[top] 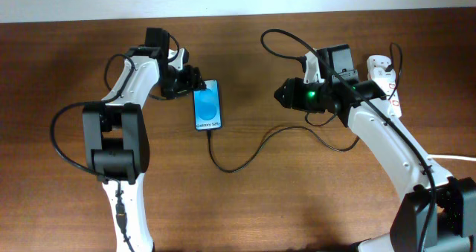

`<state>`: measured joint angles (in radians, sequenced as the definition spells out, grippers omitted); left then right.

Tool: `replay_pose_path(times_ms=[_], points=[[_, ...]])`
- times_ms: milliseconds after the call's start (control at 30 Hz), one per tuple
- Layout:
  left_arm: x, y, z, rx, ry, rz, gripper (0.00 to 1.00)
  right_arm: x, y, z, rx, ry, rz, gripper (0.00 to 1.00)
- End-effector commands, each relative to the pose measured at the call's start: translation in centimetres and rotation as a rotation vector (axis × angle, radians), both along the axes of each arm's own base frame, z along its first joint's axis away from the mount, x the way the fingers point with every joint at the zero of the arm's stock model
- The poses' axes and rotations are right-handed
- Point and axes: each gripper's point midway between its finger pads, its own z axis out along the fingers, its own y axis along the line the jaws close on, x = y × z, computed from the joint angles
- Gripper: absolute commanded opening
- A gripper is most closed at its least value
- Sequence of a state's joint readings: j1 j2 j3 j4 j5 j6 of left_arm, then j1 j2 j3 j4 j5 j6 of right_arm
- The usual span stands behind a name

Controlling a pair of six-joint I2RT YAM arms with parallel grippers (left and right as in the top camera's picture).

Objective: Plug charger to phone and switch on socket
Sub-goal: 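Lower the phone onto the table, release both grippers, and withdraw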

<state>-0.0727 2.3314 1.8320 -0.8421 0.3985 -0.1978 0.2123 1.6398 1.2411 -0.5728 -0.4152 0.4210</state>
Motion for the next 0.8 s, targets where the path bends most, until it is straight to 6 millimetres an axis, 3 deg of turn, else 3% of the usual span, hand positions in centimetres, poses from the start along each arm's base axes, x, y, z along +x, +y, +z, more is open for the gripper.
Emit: replay_pose_path(times_ms=[0, 67, 167, 200, 267, 333, 400, 467, 567, 633, 733, 767], points=[[0.5, 3.6, -1.2, 0.159, 0.005, 0.042, 0.69, 0.5, -0.8, 1.1, -0.04, -0.042, -0.011, 0.5], [1.6, 4.2, 1.4, 0.156, -0.039, 0.059, 0.7, 0.8, -1.6, 1.2, -0.039, -0.044, -0.031, 0.5], [2.8, 5.4, 8.1, 0.162, -0.161, 0.049, 0.7, 0.8, -4.1, 3.0, -0.039, -0.113, 0.006, 0.5], [2.9, 5.6, 10.0, 0.166, -0.2, 0.039, 0.7, 0.9, -5.8, 3.9, -0.047, -0.137, -0.025, 0.5], [2.6, 5.9, 13.8, 0.167, -0.27, 0.045, 0.73, 1.0, -9.4, 5.3, -0.071, -0.149, -0.115, 0.51], [2.2, 6.0, 17.3, 0.165, -0.339, 0.054, 0.78, 0.8, -14.9, 6.4, -0.14, -0.135, -0.258, 0.52], [1.5, 6.0, 20.4, 0.165, -0.397, 0.059, 0.86, 0.0, -21.7, 6.4, -0.237, -0.106, -0.428, 0.56], [1.1, 6.0, 21.9, 0.164, -0.427, 0.062, 1.0, -0.8, -25.7, 6.1, -0.26, -0.085, -0.53, 0.56], [1.1, 6.0, 22.0, 0.164, -0.428, 0.061, 1.0, -1.9, -30.5, 5.1, -0.263, -0.049, -0.648, 0.52], [1.1, 6.0, 22.0, 0.164, -0.428, 0.061, 0.99, -2.0, -31.8, 4.2, -0.266, -0.029, -0.67, 0.38], [1.0, 6.0, 21.9, 0.164, -0.427, 0.061, 0.99, -1.4, -32.9, 2.7, -0.295, -0.01, -0.673, 0.09], [1.0, 6.0, 21.9, 0.163, -0.427, 0.062, 0.99, -1.2, -33.3, 2.1, -0.302, -0.003, -0.677, 0.07]])
